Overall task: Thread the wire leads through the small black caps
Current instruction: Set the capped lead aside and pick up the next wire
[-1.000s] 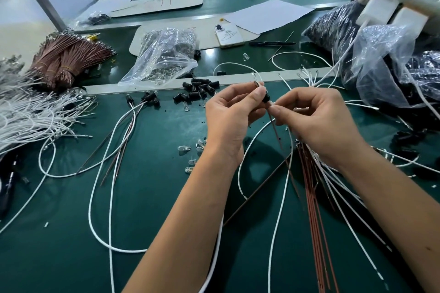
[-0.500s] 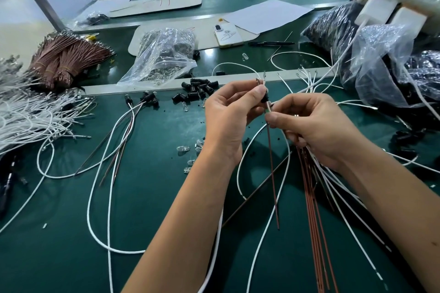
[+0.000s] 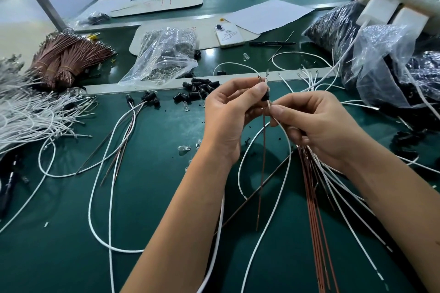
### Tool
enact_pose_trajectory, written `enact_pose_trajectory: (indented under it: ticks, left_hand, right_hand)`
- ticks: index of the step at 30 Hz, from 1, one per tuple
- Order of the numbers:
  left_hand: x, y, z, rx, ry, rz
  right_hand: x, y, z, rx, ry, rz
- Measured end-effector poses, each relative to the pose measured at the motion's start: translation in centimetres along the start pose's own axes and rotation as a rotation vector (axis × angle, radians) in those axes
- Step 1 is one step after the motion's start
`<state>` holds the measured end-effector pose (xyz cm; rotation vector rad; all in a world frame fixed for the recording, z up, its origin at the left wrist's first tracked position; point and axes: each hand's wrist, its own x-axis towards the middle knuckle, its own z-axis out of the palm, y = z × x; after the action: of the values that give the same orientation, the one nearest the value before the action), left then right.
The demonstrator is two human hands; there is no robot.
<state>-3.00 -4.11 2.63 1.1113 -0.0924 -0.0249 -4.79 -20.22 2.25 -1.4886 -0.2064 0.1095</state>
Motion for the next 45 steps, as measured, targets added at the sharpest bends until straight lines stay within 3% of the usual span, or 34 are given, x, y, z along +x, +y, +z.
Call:
enact_pose_trajectory:
  ticks: [7,11,17,24,39,45]
  left_hand:
    - [-0.3,0.7,0.4,-0.235,-0.184,0.022]
    - [-0.3,0.8,0.3,-0.311,-0.202,-0.021]
    - [-0.1,0.4,-0.1,-0.185,-0.125,-0.011]
    - [-0.2,0.4,-0.2,-0.012,-0.121,0.060]
    - [-0.2,0.1,0.1,0.057,-0.073,0.119]
    - [0.1,-0.3,-0.1,0.017,-0.067,0.036]
  right_hand:
    - [-0.8,-1.3,0.3,0.093,-0.138,-0.133]
    - [-1.0,-1.7,0.3,0.106,-0.194,-0.104]
    - [-0.7,-1.3,0.3,0.096,-0.140,0.004]
    - [-0.3,-0.5,0.3,0.022,-0.127,-0.002]
    - [0.0,0.2,-0.2,-0.066,-0.083,-0.046]
    - [0.1,0.0,-0.8,-0.092,-0.071,-0.038]
